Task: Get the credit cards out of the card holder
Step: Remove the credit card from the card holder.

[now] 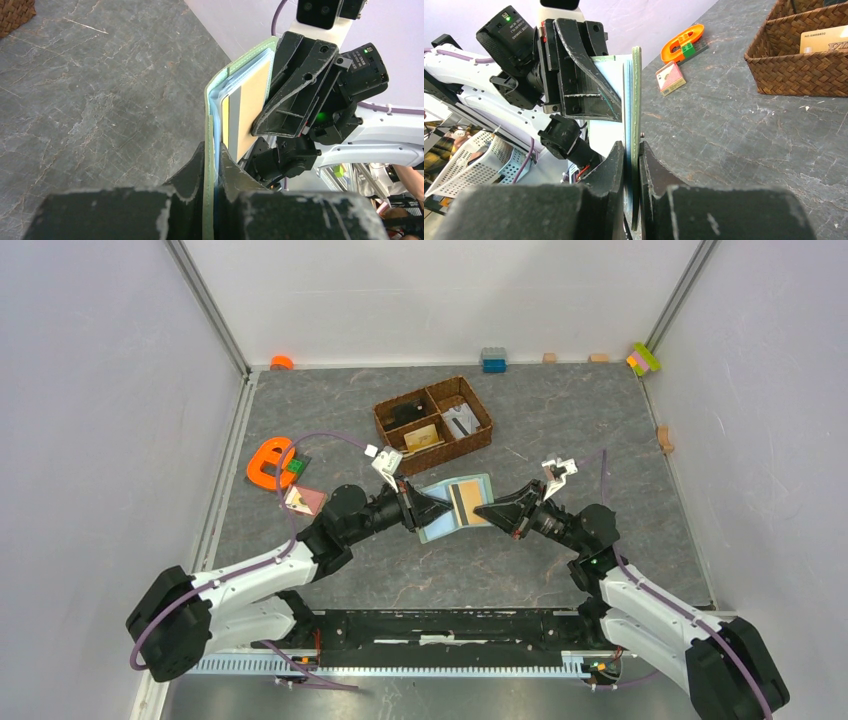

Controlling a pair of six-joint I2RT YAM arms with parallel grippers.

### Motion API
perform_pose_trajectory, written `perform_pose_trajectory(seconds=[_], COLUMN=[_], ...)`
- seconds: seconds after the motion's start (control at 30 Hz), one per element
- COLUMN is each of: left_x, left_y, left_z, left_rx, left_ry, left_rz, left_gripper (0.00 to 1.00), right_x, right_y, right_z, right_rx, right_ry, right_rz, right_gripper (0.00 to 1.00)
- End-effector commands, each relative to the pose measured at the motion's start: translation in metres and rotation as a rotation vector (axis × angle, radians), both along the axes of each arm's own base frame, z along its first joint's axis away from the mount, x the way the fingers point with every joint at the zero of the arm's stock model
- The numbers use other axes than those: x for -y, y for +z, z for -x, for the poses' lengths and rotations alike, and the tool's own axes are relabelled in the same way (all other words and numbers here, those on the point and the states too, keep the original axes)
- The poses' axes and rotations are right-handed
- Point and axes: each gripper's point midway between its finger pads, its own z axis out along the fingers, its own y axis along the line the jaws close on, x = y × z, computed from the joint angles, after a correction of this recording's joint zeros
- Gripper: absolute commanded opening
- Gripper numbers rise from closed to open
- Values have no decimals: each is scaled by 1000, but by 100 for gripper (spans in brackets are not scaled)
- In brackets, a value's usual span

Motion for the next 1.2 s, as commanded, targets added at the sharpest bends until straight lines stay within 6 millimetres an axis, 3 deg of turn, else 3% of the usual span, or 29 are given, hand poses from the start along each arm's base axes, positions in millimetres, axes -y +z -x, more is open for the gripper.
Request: perform_pose_trajectory(seconds=[0.0,0.77,1.17], left_x=[-7,-7,8], left_y=[16,13,1], left_z=[-10,-10,-8], left_rx=[52,37,-14], left_ry=[61,62,-12], left_rz=[22,8,-72], left_gripper=[2,2,2], right_x=[1,1,0], right_y=[9,5,4], right_z=[-5,-7,-7], right_rx=[42,44,38], right_ry=[-20,-20,-18], right_rz=[-1,13,15], right_gripper=[15,38,46])
